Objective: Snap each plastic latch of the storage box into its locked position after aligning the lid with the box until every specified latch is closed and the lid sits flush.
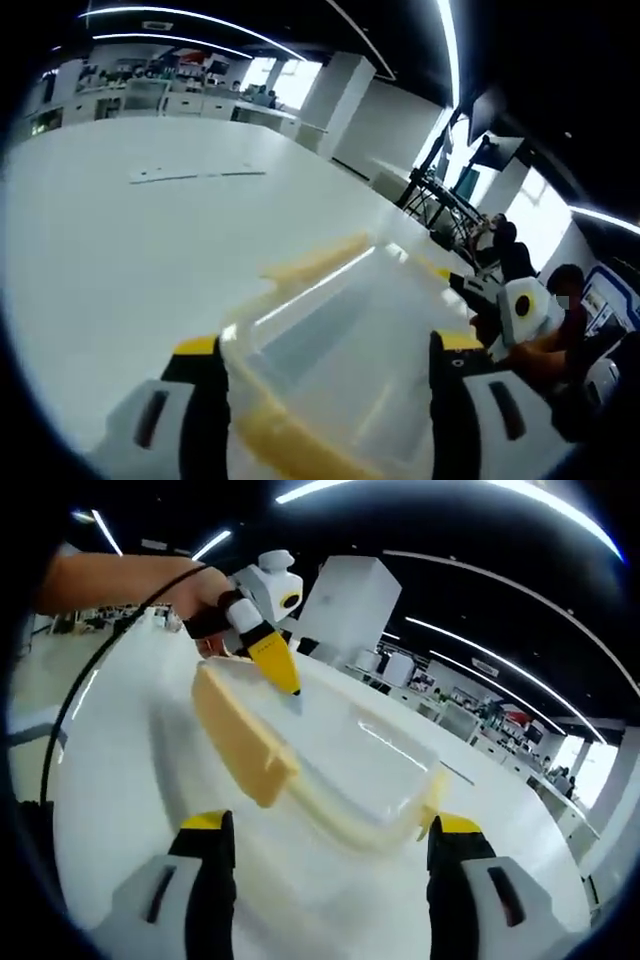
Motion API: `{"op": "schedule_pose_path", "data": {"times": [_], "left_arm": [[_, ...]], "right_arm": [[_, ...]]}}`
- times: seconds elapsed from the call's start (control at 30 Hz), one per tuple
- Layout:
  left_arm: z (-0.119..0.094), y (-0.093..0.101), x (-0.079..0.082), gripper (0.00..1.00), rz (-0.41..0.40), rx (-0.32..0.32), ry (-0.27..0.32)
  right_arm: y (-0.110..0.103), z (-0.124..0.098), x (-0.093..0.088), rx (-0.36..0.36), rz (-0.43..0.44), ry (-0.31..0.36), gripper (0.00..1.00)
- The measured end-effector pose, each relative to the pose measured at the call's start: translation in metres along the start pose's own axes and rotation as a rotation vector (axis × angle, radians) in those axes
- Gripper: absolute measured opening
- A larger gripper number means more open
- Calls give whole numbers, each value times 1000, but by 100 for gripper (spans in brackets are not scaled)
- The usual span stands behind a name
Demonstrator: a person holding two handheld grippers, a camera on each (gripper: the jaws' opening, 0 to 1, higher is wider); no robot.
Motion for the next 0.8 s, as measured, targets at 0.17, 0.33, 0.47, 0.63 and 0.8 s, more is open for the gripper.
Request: {"op": "schedule_pose_path", "data": {"times": [0.17, 0.33, 0.47, 0.63, 0.8], "left_arm": [[5, 17, -14, 80, -4, 1, 14], [6, 20, -15, 78, -8, 7, 14], [6, 16, -13, 78, -12, 10, 24], [8, 19, -15, 78, -12, 18, 42], [8, 18, -14, 78, -18, 19, 43]], "right_arm": [[0, 1, 2, -6, -1, -37, 77], [-1, 2, 6, -9, 0, -96, 75], [0, 0, 5, -9, 5, -124, 72], [-6, -7, 8, 11, -2, -110, 72], [-8, -11, 9, 13, -1, -90, 73]]}}
Point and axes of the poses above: the point that each gripper's makers call its tool centre point, and the gripper's own axes: z roughly forward along the fingers, y roughly to its right, x roughly out of its top, the point moved 6 cm from there along -z, roughly backward along the fingers, and after that the axes turned 8 degrees about y, right-handed, at the moved point
